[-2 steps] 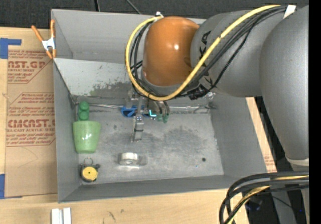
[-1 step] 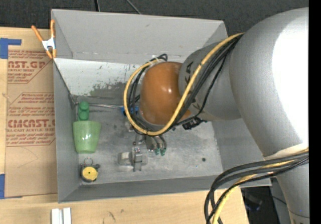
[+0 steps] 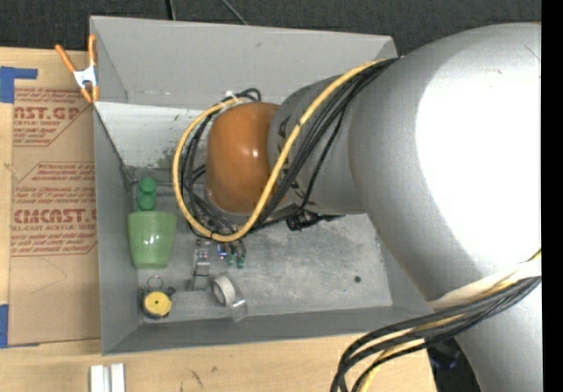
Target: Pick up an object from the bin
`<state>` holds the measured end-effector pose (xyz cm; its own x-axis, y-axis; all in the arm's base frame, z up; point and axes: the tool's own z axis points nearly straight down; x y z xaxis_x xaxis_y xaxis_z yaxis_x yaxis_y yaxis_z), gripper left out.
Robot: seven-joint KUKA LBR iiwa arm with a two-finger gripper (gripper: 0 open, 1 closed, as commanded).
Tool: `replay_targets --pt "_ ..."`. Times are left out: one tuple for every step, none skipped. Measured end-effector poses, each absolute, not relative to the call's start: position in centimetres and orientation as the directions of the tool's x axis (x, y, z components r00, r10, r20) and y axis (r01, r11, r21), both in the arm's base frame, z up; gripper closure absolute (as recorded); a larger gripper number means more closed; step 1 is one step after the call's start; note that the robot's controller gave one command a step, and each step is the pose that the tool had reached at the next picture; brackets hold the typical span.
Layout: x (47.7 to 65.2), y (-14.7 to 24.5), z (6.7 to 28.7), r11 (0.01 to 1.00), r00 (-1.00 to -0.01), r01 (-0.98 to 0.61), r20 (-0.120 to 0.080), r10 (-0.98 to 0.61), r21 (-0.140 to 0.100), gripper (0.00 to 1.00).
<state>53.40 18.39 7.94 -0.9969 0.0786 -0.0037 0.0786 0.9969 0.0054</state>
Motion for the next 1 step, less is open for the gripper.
replay_targets --pt "53.79 22.76 7.72 0.990 -0.990 0.142 -0.006 0.142 -0.018 0.00"
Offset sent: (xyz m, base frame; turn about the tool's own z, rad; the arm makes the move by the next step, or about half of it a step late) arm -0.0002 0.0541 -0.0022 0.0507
